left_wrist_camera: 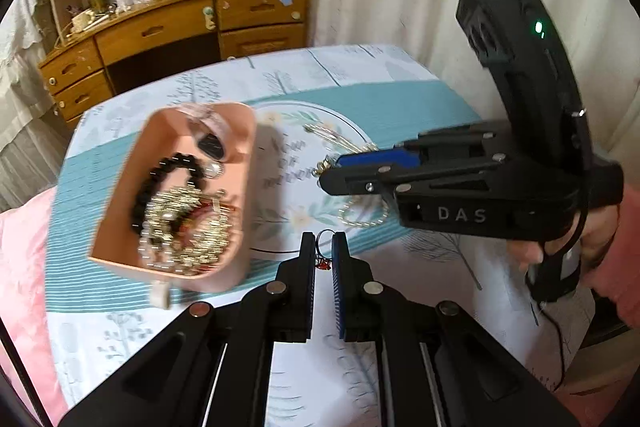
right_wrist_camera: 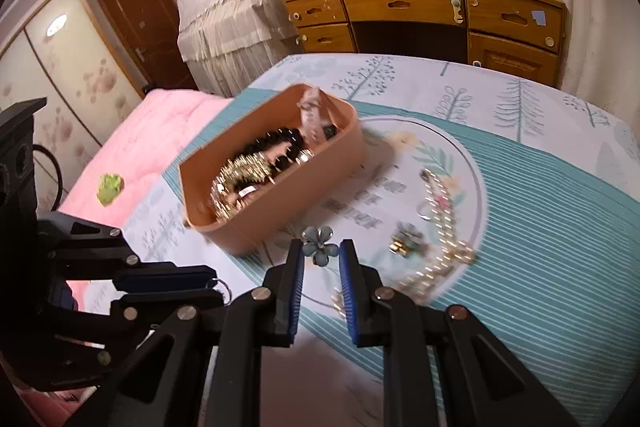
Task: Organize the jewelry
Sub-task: 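Carry the ring and flower charm into the pink tray and open both tools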
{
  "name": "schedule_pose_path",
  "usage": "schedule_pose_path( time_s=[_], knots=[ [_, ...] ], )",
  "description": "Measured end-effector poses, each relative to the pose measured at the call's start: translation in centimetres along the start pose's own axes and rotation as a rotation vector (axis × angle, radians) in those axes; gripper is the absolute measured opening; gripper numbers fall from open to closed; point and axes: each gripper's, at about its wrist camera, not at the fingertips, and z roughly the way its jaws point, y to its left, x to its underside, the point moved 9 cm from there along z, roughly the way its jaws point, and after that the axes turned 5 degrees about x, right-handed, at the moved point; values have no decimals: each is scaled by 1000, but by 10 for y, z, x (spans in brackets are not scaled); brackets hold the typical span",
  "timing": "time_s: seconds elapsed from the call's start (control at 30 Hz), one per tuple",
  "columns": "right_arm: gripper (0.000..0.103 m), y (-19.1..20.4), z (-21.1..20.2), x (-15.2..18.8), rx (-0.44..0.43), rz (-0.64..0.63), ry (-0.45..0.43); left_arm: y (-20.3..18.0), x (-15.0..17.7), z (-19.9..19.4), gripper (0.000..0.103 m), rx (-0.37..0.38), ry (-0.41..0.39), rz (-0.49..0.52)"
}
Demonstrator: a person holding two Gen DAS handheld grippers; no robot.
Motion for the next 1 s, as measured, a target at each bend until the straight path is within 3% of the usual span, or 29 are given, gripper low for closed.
schedule_pose_path(
  time_s=[0.4,0.63,0.97,1.0],
  knots=[
    [18,47,10,-35,-19,98,-68,73,-15,-44,6,-41,-33,-43],
    [18,63,11,-47,18,143,-114,116,-34,-49,6,-45,-61,-78],
    [18,77,0,-54,66,168,-169,139,-54,-44,6,1,-65,-77],
    [18,78,-1,-53,66,170,-171,139,-54,-41,11,4,-53,-80]
  ],
)
